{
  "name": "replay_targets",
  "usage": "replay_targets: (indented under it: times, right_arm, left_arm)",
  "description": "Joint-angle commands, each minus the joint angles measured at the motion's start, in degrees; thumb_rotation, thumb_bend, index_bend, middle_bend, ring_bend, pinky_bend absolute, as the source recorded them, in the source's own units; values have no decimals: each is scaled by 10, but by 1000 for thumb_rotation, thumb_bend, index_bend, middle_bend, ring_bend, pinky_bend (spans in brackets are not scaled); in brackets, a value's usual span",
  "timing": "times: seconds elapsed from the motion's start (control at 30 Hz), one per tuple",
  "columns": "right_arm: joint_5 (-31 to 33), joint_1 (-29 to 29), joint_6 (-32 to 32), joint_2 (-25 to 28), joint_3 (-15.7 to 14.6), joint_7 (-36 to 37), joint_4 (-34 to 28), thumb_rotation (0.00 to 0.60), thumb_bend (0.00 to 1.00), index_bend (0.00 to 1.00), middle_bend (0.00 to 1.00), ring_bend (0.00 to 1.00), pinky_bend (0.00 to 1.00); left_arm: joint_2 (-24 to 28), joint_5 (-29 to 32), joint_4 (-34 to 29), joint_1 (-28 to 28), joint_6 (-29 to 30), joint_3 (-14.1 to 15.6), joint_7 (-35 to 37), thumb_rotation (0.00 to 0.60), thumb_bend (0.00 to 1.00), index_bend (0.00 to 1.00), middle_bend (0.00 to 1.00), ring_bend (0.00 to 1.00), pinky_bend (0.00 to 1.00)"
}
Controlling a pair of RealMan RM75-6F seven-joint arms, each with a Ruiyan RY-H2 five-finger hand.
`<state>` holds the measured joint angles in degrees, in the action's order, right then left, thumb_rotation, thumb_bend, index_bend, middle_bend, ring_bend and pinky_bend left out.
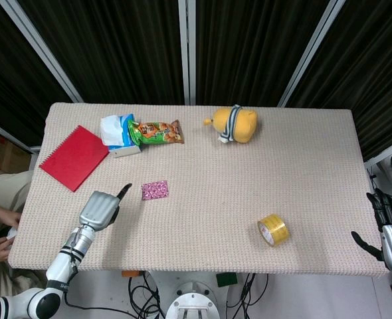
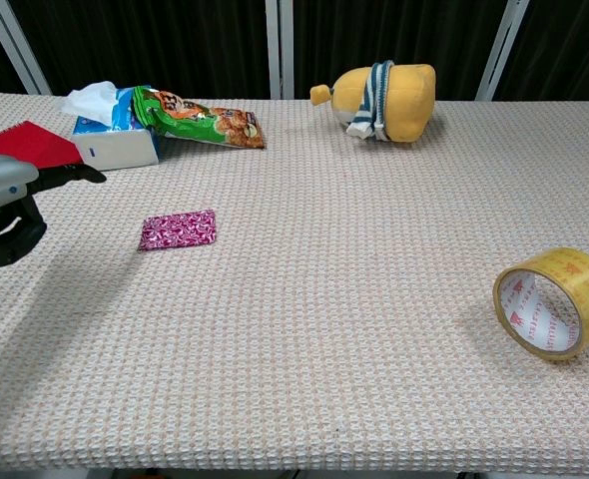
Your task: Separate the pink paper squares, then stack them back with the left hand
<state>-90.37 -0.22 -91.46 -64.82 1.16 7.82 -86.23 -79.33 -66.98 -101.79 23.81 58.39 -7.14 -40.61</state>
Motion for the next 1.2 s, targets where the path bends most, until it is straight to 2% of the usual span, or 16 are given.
replay_targets:
  times: [0.03,0.33,0.57,1.2]
  right_arm:
    - [1,0,2,-2,0,1,3,600,503,0,0,0,0]
    - [1,1,6,-3,1,4,7,600,503,0,0,0,0]
    - [3,3,15,-1,1,10,9,600,503,0,0,0,0]
    - [12,3,24,0,4,17,16,600,503,0,0,0,0]
  left_arm:
    - [-7,14,-1,12,-1,5,-12,600,624,78,820,774,835]
    - [-29,44,21,44,-12,11,-11,600,635,78,826,778,835]
    - [-55,118,36,90,-36,17,-67,600,664,73,846,796,836]
    - [-106,286,48,178,14,30,-176,600,686,21,859,813,845]
